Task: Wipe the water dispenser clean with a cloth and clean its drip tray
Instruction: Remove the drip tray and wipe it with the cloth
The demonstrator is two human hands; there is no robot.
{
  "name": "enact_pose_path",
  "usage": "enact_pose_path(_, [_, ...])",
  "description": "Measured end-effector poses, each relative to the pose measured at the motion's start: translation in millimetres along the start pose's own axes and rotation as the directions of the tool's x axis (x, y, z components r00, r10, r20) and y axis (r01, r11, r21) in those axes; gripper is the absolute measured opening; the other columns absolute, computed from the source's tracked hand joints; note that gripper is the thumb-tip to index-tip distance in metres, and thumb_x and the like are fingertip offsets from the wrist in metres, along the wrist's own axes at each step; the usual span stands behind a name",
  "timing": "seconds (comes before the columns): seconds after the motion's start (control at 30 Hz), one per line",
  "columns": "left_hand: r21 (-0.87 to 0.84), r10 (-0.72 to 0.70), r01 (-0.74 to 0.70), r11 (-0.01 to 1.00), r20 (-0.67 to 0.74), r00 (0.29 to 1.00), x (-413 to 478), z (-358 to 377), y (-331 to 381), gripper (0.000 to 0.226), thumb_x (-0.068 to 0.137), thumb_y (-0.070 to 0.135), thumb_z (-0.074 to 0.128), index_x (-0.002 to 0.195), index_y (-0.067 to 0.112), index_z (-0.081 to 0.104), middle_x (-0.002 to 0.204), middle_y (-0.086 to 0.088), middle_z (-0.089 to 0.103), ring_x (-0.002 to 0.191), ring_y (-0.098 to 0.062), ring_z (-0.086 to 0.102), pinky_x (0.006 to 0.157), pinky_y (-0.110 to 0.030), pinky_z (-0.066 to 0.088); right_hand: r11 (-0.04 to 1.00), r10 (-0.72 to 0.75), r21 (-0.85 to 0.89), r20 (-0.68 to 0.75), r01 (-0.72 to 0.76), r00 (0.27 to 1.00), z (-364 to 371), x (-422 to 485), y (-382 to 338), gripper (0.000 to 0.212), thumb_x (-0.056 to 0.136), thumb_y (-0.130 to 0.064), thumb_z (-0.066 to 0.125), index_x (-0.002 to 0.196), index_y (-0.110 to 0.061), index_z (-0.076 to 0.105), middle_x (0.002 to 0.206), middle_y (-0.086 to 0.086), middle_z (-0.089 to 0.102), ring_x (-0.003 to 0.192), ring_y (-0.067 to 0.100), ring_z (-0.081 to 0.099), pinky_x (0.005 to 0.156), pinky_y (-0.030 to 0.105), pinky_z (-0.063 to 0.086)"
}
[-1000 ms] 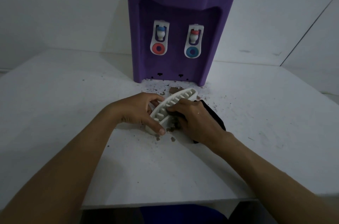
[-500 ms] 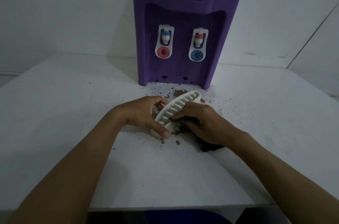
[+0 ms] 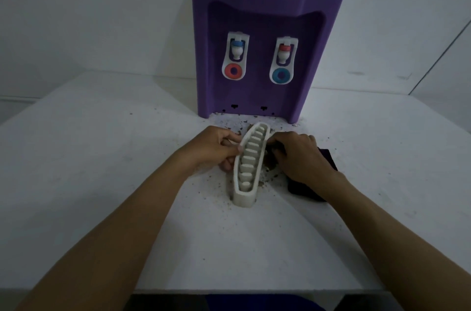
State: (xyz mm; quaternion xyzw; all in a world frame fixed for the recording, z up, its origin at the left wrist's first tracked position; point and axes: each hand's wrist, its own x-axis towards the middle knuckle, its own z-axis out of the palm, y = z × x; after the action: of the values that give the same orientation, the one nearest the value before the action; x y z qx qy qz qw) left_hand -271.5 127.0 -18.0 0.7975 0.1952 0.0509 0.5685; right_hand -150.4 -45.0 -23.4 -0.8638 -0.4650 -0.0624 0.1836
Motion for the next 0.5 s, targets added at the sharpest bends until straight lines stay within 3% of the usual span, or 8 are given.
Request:
enact_pose_path(0.17, [-0.105,-0.072,0.075,0.992,0.026,0.997,5.8,0.2,-0.9,0.033,0.087,0.009,0.071,0.118,0.003,0.061,0.096,-0.025,0.071,0.076,-0.030,0.068,0.067,-0.035,0.061,0.990,-0.022,0.139,0.047,0.015,0.999,2.5,4.4,-0.2,0.014,0.094,-0.024,0.054,0.102,-0.024,0.066,0.097,-0.003,0.069,0.086,0.020,0.063,0.087,0.048,0.048])
enact_pose_path(0.3, [-0.142,-0.092,0.086,0.986,-0.034,0.995,10.6,1.9,-3.3,0.029,0.088,0.012,0.070,0.114,0.003,0.061,0.096,-0.026,0.070,0.075,-0.030,0.068,0.068,-0.037,0.061,0.972,0.053,0.220,0.147,-0.085,0.988,-2.5,7.3,-2.1,0.027,0.090,-0.043,0.058,0.101,-0.021,0.067,0.094,-0.003,0.069,0.082,0.014,0.063,0.081,0.039,0.054])
enact_pose_path(0.5, [-0.043,-0.075,0.070,0.997,-0.111,0.991,18.3,6.0,-5.3,0.026,0.091,0.017,0.067,0.115,0.005,0.066,0.090,-0.018,0.071,0.068,-0.022,0.066,0.064,-0.031,0.056,0.957,0.044,0.280,0.119,-0.077,0.992,1.6,15.2,-2.6,0.023,0.089,-0.035,0.062,0.103,-0.018,0.068,0.096,-0.002,0.069,0.082,0.011,0.063,0.080,0.036,0.054])
